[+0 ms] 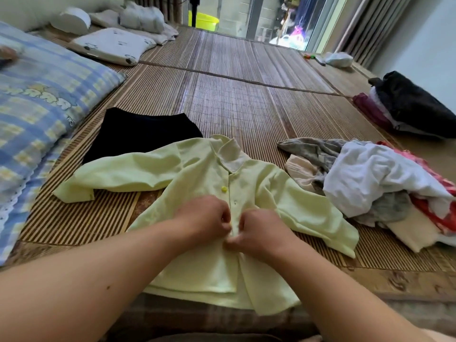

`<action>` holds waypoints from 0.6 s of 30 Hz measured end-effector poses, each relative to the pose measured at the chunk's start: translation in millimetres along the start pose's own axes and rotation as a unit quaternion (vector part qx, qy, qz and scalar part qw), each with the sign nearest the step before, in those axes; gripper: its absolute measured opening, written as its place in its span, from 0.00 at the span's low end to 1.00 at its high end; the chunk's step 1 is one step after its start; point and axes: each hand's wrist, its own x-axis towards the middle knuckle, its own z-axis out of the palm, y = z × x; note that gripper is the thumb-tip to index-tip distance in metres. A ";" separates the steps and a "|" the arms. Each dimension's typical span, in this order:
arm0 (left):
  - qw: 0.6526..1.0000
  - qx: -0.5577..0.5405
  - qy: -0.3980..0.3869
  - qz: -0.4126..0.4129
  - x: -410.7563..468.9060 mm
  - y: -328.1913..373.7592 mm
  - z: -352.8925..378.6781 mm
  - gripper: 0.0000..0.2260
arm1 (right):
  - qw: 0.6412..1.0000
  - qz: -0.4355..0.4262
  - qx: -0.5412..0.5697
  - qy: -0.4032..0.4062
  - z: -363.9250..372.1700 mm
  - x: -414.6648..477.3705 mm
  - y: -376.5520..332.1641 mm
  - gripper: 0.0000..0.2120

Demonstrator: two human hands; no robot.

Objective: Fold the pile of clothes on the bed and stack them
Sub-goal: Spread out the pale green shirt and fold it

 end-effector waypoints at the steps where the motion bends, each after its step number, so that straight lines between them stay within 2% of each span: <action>1: 1.000 0.003 -0.013 0.000 0.8 0.9 -1.4 0.07 | 0.999 -0.010 -0.030 -0.004 0.7 2.3 0.6 0.15; 3: 0.999 0.002 -0.034 -0.003 2.9 1.7 -2.6 0.08 | 0.996 -0.033 -0.087 -0.010 0.4 4.8 0.8 0.11; 5: 0.999 -0.006 -0.043 -0.010 4.8 1.4 -2.7 0.08 | 0.996 -0.031 -0.087 -0.005 -0.9 6.3 3.8 0.11; 10: 0.999 -0.014 -0.034 -0.004 4.4 3.0 -2.3 0.08 | 1.000 0.010 -0.004 -0.012 -7.4 5.6 16.3 0.13; 14: 0.999 -0.015 -0.033 -0.008 0.0 6.7 -4.6 0.09 | 0.998 0.027 0.048 0.032 -2.6 1.5 20.4 0.12; 18: 0.997 -0.072 -0.012 -0.021 -6.6 12.4 -17.0 0.09 | 0.981 0.074 0.176 -0.035 -7.9 -0.3 28.6 0.09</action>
